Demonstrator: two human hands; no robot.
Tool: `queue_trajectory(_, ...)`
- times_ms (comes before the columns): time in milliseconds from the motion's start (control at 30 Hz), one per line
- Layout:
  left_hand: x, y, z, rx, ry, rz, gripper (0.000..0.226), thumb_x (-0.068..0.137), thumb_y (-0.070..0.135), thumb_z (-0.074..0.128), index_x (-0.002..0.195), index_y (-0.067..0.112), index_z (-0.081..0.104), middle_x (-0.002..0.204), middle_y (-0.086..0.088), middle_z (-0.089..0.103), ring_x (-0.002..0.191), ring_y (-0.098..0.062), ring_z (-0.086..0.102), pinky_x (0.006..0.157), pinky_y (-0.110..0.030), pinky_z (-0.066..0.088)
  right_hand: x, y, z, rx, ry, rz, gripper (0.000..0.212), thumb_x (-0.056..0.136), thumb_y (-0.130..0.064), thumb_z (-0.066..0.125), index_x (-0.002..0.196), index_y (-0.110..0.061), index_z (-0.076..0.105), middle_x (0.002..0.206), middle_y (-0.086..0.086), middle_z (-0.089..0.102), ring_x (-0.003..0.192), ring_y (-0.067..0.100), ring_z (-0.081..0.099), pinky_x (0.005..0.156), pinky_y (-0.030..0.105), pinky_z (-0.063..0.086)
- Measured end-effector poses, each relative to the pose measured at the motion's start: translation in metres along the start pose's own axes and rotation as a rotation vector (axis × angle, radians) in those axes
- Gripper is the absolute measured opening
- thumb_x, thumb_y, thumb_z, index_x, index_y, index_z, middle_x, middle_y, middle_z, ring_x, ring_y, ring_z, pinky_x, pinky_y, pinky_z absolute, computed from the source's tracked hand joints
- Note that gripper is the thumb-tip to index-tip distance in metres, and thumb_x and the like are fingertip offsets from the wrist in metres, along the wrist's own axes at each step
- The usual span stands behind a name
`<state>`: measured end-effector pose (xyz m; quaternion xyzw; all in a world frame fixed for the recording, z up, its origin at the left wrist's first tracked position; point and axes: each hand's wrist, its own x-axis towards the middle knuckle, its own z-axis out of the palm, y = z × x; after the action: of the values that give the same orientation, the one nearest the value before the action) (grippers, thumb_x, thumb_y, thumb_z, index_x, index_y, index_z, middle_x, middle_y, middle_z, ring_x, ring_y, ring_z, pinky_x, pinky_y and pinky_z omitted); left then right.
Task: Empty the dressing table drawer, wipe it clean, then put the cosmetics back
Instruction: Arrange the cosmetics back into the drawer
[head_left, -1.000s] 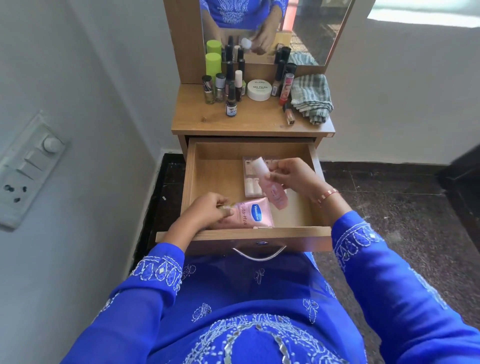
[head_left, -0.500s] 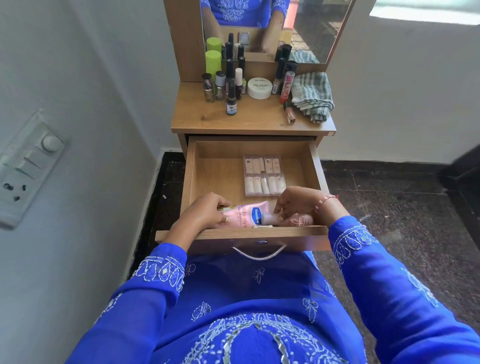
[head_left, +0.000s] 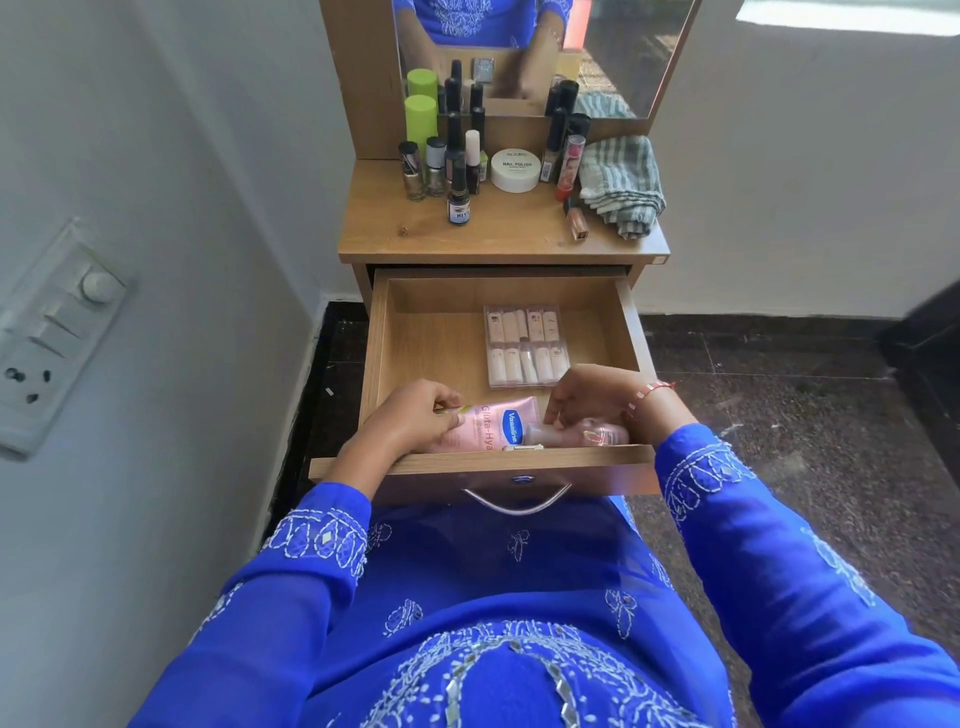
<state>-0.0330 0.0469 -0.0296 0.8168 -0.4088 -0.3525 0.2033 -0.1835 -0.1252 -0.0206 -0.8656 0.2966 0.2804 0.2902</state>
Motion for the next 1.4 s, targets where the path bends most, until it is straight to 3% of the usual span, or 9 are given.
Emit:
queue_trajectory(167,-0.002,0.002,0.000,-0.074,0.027,0.001,0.033,0.090,0.022,0.057,0.122,0.017,0.058,0.117,0.000,0.060,0.108,-0.017,0.055,0.085,-0.038,0.053,-0.002,-0.004,0.003,-0.039,0.032,-0.011,0.024,0.087,-0.013,0.061,0.108,-0.004,0.067,0.112,0.015,0.067,0.104,0.030,0.062,0.094,0.036,0.049)
queue_trajectory(267,-0.001,0.001,0.000,-0.114,0.039,0.009,0.031,0.090,0.024,0.056,0.120,0.020,0.059,0.114,0.002,0.059,0.106,-0.015,0.055,0.071,-0.027,0.053,-0.004,-0.006,0.000,-0.012,0.028,0.012,0.026,0.088,-0.015,0.058,0.109,-0.003,0.066,0.112,0.016,0.066,0.106,0.031,0.062,0.090,0.034,0.049)
queue_trajectory(433,-0.002,0.003,-0.004,-0.341,0.092,0.055,0.023,0.088,0.018,0.059,0.110,0.018,0.065,0.111,0.000,0.065,0.108,-0.014,0.059,0.092,-0.031,0.049,-0.004,-0.018,-0.012,-0.087,0.148,-0.060,0.029,0.090,-0.017,0.055,0.113,-0.003,0.065,0.115,0.013,0.066,0.108,0.028,0.060,0.095,0.034,0.047)
queue_trajectory(567,0.000,0.013,-0.020,-0.416,0.196,0.132,0.021,0.089,0.016,0.057,0.108,0.017,0.066,0.108,0.002,0.065,0.102,-0.008,0.057,0.079,-0.012,0.043,-0.001,-0.035,-0.034,0.005,0.358,-0.146,0.022,0.087,-0.013,0.058,0.104,-0.003,0.070,0.107,0.012,0.069,0.101,0.025,0.063,0.091,0.033,0.049)
queue_trajectory(700,0.013,0.033,-0.049,-0.555,0.349,0.167,0.018,0.089,0.015,0.057,0.103,0.020,0.067,0.105,-0.001,0.068,0.102,-0.014,0.061,0.091,-0.026,0.047,0.003,-0.061,-0.067,0.172,0.601,-0.180,0.019,0.089,-0.015,0.056,0.095,-0.001,0.067,0.095,0.011,0.068,0.082,0.018,0.059,0.072,0.025,0.044)
queue_trajectory(867,0.031,0.059,-0.081,-0.701,0.450,0.149,0.022,0.093,0.014,0.051,0.111,0.012,0.064,0.098,0.000,0.066,0.095,-0.014,0.063,0.092,-0.031,0.050,0.021,-0.098,-0.112,0.337,0.885,-0.219,0.033,0.088,-0.012,0.055,0.121,-0.014,0.056,0.121,0.007,0.059,0.105,0.020,0.058,0.083,0.025,0.043)
queue_trajectory(1033,0.043,0.064,-0.095,-0.741,0.522,0.083,0.017,0.093,0.015,0.051,0.106,0.014,0.062,0.098,-0.006,0.066,0.100,-0.022,0.063,0.093,-0.035,0.050,0.038,-0.127,-0.139,0.204,0.890,-0.234,0.048,0.090,-0.007,0.051,0.136,-0.016,0.043,0.132,0.014,0.043,0.117,0.029,0.051,0.095,0.030,0.041)
queue_trajectory(1300,0.048,0.063,-0.103,-0.675,0.580,0.077,0.018,0.091,0.015,0.052,0.103,0.017,0.066,0.102,-0.005,0.068,0.101,-0.021,0.064,0.094,-0.037,0.050,0.050,-0.123,-0.136,0.175,0.942,-0.247,0.016,0.087,0.004,0.044,0.097,-0.003,0.054,0.100,0.017,0.063,0.092,0.028,0.058,0.069,0.026,0.035)
queue_trajectory(1400,0.050,0.066,-0.105,-0.563,0.624,0.107,0.024,0.091,0.015,0.052,0.112,0.014,0.064,0.106,0.000,0.064,0.100,-0.013,0.059,0.089,-0.024,0.045,0.047,-0.119,-0.131,0.328,0.954,-0.280,0.009,0.085,-0.002,0.054,0.094,-0.001,0.058,0.076,0.003,0.057,0.078,0.021,0.053,0.070,0.029,0.040)
